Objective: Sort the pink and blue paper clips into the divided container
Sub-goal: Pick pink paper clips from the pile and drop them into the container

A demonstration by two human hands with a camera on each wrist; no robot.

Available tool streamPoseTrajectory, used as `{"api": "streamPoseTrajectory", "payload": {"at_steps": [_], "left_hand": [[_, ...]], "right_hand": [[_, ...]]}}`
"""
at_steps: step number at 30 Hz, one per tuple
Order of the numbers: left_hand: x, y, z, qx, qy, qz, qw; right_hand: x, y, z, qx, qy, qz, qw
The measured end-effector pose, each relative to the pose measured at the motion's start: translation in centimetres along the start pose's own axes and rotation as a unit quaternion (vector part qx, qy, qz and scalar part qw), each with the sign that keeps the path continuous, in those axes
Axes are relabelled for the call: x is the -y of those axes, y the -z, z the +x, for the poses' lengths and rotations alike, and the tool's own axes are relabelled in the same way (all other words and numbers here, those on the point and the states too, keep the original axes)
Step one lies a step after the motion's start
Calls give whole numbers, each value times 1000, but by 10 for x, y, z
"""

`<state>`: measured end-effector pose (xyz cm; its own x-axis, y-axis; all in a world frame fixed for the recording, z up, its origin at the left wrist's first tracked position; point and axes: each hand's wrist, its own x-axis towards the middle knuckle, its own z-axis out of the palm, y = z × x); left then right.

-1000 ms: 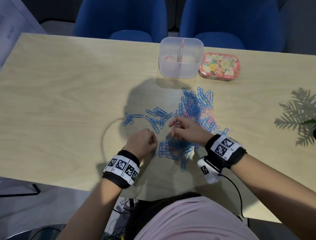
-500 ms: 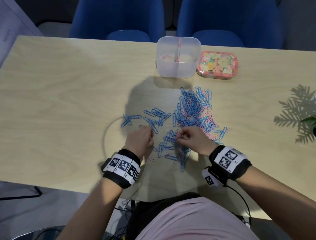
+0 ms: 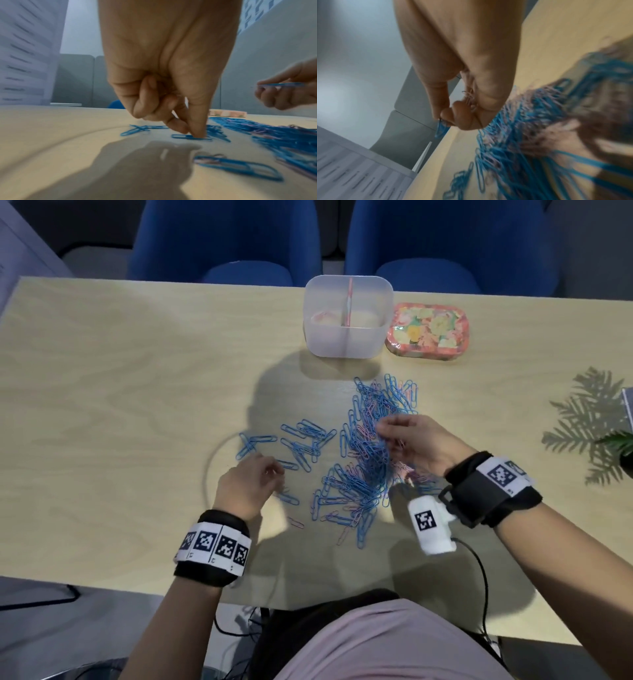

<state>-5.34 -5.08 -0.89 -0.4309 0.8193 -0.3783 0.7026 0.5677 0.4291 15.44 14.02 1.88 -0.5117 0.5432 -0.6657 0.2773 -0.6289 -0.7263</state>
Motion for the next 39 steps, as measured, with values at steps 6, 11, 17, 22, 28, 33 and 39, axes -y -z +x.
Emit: {"api": "streamPoseTrajectory", "payload": {"at_steps": [6, 11, 17, 22, 28, 33, 39], "left_hand": [[18, -7, -11, 33, -16, -20, 999], [23, -8, -10, 51, -18, 0, 999], [28, -1, -5, -15, 5, -196, 981], [22, 7, 3, -18, 21, -294, 955], [16, -4, 3, 0, 38, -362, 932], [8, -9, 1, 4, 41, -408, 912], [-18, 8, 4, -26, 56, -496, 866]], "right_hand": [[19, -17, 8, 78, 24, -146, 986], [1, -24, 7, 72, 66, -251, 963], [15, -25, 13, 60, 41, -108, 992], [67, -40, 30, 56, 59, -128, 988], [149, -69, 77, 8, 83, -41, 996], [175, -79, 102, -58, 70, -70, 993], [156, -92, 90, -71, 209, -249, 943]]}}
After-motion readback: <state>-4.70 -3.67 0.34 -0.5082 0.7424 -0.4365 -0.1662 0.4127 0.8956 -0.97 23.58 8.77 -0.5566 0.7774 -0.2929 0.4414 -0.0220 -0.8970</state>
